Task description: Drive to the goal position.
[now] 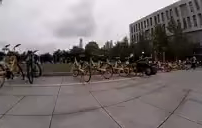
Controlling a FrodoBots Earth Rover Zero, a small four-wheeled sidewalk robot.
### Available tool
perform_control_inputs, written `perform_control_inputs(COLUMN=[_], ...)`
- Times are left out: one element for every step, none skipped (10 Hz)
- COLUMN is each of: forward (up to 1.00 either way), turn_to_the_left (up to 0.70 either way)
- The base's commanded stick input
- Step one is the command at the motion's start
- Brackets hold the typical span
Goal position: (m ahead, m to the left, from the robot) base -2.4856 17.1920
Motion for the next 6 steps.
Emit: perform_control_inputs(forward=[0.0,0.0,0.0,0.0,0.0,0.0], turn_to_the_left=[0.6,0.6,0.6,0.6,0.6,0.6])
